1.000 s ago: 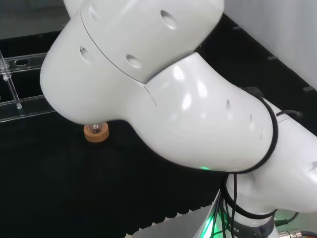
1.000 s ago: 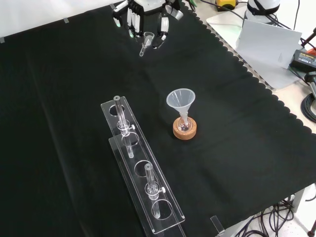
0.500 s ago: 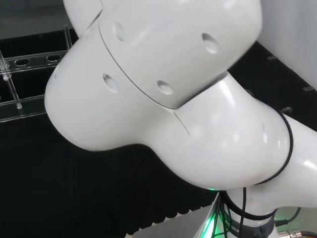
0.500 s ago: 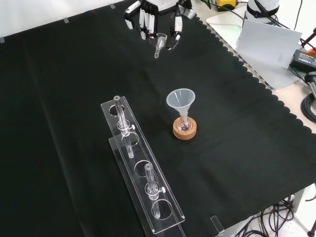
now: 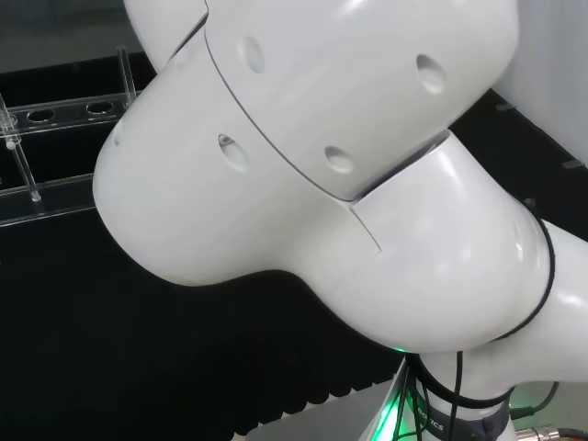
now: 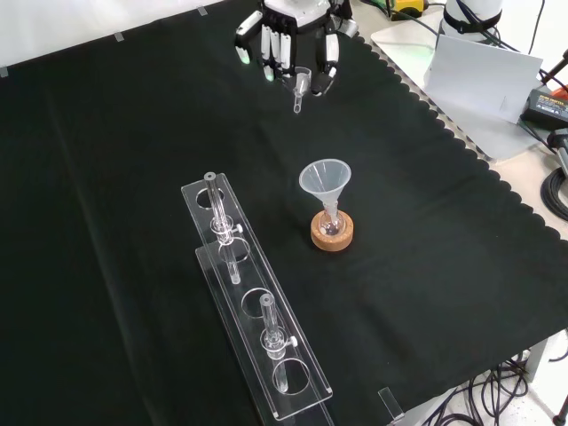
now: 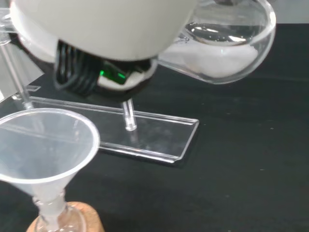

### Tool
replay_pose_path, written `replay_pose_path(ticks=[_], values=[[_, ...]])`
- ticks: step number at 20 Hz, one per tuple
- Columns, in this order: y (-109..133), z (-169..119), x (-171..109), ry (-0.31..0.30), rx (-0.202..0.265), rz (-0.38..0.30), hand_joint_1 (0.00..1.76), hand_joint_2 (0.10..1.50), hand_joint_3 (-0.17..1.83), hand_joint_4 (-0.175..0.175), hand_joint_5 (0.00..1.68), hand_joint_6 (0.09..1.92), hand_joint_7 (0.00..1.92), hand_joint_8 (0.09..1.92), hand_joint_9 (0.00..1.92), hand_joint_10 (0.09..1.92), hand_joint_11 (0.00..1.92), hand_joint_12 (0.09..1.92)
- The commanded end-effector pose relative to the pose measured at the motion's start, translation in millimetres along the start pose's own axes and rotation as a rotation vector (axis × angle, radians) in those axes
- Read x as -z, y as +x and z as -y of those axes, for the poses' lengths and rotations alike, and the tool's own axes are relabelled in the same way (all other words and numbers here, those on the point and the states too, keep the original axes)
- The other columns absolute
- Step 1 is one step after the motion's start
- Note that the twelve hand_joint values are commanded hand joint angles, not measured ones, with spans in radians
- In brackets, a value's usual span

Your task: Pour all the NaCl from the weighing funnel into the round-bottom flask.

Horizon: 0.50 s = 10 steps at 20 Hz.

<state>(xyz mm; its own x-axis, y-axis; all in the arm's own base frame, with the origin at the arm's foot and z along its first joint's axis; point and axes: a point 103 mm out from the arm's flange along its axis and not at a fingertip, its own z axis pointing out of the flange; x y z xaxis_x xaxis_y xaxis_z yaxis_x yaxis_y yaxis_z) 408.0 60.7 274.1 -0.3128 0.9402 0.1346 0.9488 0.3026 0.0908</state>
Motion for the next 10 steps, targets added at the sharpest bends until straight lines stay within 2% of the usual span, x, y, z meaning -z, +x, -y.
replay_pose_path(ticks=[1,5,10], values=[[11.9,-5.1,-5.0,0.022,0.072,0.002,1.17,0.58,0.64,0.175,1.58,0.09,1.76,0.09,1.34,0.19,0.24,1.46],[18.0,-6.5,-11.4,0.040,0.113,-0.002,1.17,0.58,0.64,0.175,1.59,0.09,1.76,0.09,1.34,0.19,0.24,1.46],[16.1,-7.8,-25.0,0.077,0.138,0.019,1.17,0.58,0.64,0.175,1.59,0.09,1.76,0.09,1.34,0.19,0.24,1.46]])
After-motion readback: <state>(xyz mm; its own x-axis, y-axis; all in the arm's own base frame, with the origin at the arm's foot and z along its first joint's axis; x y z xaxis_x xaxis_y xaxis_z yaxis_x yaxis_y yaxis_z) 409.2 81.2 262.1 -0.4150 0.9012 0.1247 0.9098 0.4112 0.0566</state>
